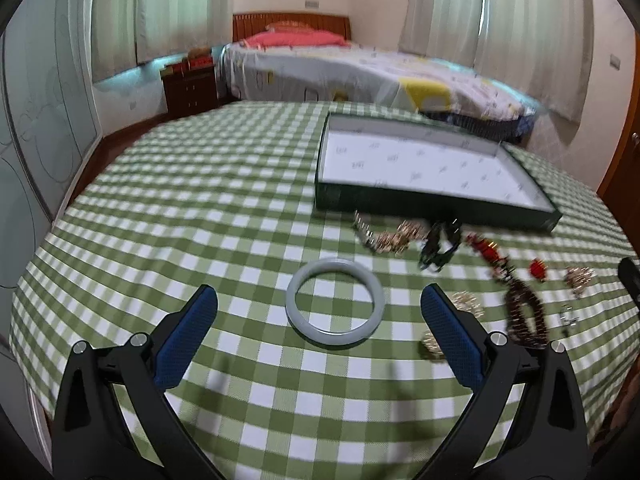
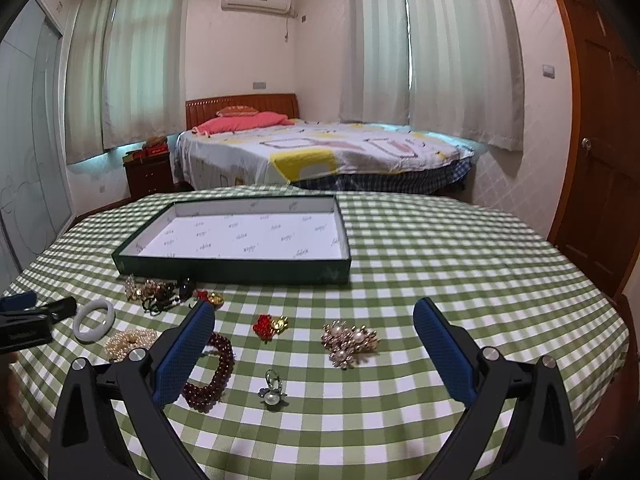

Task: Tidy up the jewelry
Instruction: 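Grasp the jade bangle with the left gripper while the right grasps the pearl ring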

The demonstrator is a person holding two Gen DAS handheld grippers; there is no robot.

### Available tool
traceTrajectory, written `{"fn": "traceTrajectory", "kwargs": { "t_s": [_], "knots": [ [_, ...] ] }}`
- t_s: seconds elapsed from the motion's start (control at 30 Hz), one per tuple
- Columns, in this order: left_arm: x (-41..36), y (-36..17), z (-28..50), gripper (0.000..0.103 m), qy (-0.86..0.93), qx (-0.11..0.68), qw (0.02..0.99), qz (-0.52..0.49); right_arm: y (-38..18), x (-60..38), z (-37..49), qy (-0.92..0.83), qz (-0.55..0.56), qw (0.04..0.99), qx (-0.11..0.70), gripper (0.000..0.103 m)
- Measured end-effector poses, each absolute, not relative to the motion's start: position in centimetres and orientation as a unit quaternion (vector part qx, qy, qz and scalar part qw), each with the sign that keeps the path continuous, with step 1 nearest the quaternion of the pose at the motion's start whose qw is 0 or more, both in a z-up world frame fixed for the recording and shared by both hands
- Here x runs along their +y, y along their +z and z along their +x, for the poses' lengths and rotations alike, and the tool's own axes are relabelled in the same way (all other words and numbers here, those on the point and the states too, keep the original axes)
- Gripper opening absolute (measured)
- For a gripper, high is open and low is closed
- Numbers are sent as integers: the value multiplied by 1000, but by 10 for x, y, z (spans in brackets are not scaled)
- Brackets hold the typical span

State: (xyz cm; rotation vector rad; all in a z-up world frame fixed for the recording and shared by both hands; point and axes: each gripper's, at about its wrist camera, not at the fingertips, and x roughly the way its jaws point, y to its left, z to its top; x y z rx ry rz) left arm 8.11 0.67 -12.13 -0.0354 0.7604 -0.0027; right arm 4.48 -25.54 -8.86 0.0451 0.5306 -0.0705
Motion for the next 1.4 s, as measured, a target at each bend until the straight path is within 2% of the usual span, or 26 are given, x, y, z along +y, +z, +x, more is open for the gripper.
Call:
{"fn": "traceTrajectory", "kwargs": {
  "t_s": [0.53,0.93,1.03,1.1,1.17,1.23,1.3,1.4],
  "knots": [
    [5,-159,125,99,11,427,904,-14,-120,-252,62,-9,30,950,312,97],
    [6,-162,126,99,1,425,905,-2,-131,-255,63,19,48,940,338,94],
    [6,-162,121,95,-5,420,908,2,-132,-253,63,23,46,939,340,90],
    [5,-161,118,90,-10,414,910,5,-134,-252,64,26,45,938,344,81],
    [4,-159,114,75,-20,407,913,8,-136,-252,64,27,46,936,348,78],
    [1,-159,112,70,-24,402,915,13,-137,-252,64,28,47,935,351,74],
    [0,-159,113,70,-25,401,916,12,-138,-252,65,31,47,933,355,61],
    [0,-159,112,69,-24,399,917,11,-141,-252,65,36,47,930,363,53]
  ]
}}
